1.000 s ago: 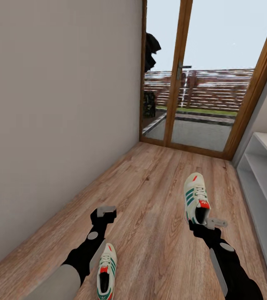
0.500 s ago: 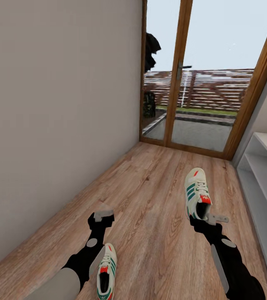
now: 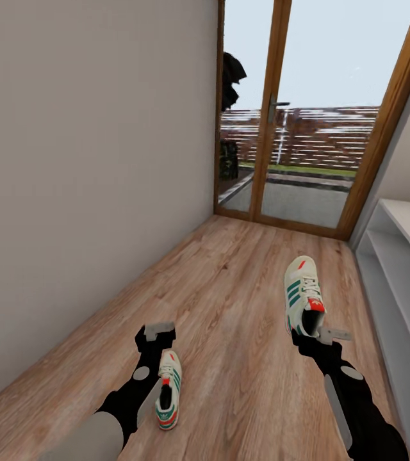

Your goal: Pick up the two gym shoes and the two sandals from the corridor floor and place them onto the hallstand (shoe rack) in the corridor, making sure they are on the rack and not on the floor. Arrange them so the two gym shoes are next to each other and the two sandals are next to each other.

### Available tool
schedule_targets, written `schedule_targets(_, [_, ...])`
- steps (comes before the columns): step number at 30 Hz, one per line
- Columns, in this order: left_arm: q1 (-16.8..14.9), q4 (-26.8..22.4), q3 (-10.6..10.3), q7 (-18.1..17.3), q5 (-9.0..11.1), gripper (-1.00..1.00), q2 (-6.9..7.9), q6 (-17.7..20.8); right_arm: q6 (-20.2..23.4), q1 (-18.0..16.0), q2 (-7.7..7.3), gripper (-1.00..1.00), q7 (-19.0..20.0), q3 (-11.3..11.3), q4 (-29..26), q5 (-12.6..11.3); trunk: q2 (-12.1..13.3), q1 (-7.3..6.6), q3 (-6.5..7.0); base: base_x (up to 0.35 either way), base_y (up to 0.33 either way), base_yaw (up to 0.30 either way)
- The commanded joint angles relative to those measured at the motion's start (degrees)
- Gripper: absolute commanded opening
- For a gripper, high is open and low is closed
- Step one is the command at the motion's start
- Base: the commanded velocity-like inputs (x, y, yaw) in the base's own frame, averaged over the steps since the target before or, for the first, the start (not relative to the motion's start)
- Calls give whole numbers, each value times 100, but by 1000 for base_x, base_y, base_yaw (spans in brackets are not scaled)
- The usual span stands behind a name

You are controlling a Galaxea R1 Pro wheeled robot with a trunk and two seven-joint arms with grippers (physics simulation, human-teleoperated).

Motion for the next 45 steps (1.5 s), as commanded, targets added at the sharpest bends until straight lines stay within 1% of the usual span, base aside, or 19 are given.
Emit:
schedule_targets(1, [-5,5,-48,37,59,100,4,-25,31,-2,0,-100,1,-2,-10,0,-2,-5,-5,-302,0,0])
schedule_targets(6, [-5,4,-54,30,55,100,4,-21,31,-2,0,-100,-4,-5,-53,1,-2,-5,-5,-140,0,0])
schedule_targets(9, [-5,4,-53,14,54,100,4,-20,31,-2,0,-100,-6,-10,-252,1,-2,-5,-12,-19,0,0])
schedule_targets(12, [-5,5,-53,12,57,100,4,-19,31,-2,0,-100,-6,-10,-325,0,-2,-5,-31,-5,0,0])
schedule_targets(20, [-5,5,-52,11,63,100,4,-18,31,-2,-3,-100,-5,-11,-372,0,-323,171,-246,-1,0,0])
schedule_targets(45, [-5,127,-64,-4,54,100,3,-27,31,-2,-5,-100,-7,-12,-375,1,-358,236,-1034,0,0,0])
